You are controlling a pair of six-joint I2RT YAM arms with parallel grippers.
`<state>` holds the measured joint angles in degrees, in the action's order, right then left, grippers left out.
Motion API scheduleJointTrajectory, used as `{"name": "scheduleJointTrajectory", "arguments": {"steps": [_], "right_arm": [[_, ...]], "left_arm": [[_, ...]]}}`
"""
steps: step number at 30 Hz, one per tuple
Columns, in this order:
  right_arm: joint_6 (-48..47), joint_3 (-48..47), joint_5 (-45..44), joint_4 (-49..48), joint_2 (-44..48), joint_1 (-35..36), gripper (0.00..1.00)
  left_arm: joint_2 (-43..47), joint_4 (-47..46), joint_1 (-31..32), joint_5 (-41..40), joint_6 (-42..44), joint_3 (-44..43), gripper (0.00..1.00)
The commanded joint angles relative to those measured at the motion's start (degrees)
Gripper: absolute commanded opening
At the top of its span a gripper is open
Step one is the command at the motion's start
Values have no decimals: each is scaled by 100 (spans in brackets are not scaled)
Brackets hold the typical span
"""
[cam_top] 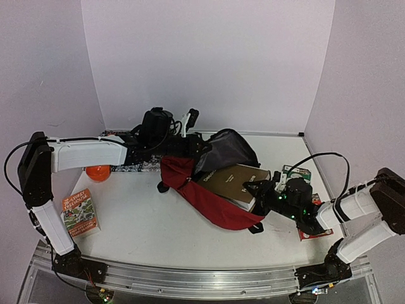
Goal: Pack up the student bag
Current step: Place the student bag in the largest pocket of the bag.
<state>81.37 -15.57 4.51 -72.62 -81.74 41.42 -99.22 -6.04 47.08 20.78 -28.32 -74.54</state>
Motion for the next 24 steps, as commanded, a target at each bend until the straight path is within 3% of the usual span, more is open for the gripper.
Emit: {"name": "scheduleJointTrajectory", "arguments": {"steps": [1, 11, 19, 24], "right_arm": [[-353, 129, -908, -4292, 468, 164, 35], [-579, -271, -1612, -4499, 404, 253, 36], [-850, -681, -1670, -4493, 561, 254, 37], [-672, -884, -1520, -4449, 120, 253, 37]], "left_arm": [[267, -267, -14, 174, -13, -332, 0], [191, -327, 379, 711, 28, -487, 0], [103, -410, 459, 954, 39, -420, 0], [29, -450, 622, 1154, 257, -643, 0]]}}
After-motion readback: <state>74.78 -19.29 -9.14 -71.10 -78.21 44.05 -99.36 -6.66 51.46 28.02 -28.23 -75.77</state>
